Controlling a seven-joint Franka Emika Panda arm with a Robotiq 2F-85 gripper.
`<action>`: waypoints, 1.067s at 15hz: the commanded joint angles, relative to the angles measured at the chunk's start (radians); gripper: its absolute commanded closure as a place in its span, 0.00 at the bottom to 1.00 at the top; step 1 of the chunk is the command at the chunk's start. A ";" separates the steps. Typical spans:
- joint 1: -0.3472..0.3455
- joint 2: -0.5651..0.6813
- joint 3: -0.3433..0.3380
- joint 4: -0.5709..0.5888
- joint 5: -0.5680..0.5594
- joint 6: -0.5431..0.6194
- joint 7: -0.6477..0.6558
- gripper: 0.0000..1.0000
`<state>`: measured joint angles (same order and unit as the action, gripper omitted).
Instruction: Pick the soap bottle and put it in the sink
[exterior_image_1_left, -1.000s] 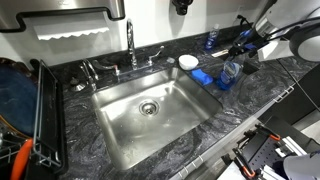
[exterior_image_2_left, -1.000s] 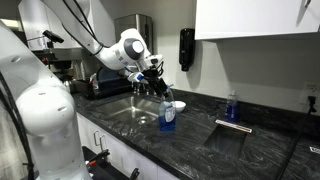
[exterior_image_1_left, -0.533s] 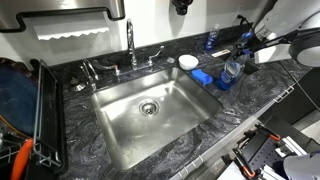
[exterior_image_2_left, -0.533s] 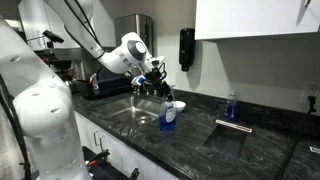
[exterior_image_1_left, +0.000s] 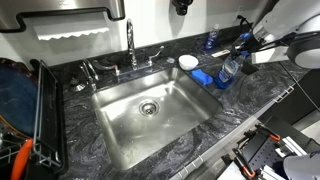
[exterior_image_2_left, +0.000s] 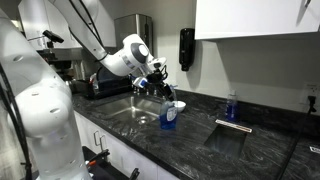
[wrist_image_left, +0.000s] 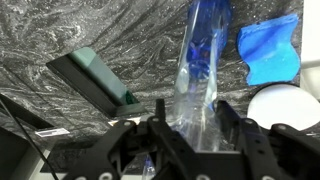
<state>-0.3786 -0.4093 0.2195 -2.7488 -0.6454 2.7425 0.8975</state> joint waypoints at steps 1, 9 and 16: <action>0.029 0.018 -0.034 -0.012 0.027 0.077 -0.045 0.71; 0.228 -0.023 -0.071 -0.012 0.237 0.098 -0.277 0.71; 0.288 -0.049 -0.022 0.001 0.393 0.091 -0.435 0.71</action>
<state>-0.0955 -0.4401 0.1724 -2.7573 -0.3052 2.8271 0.5272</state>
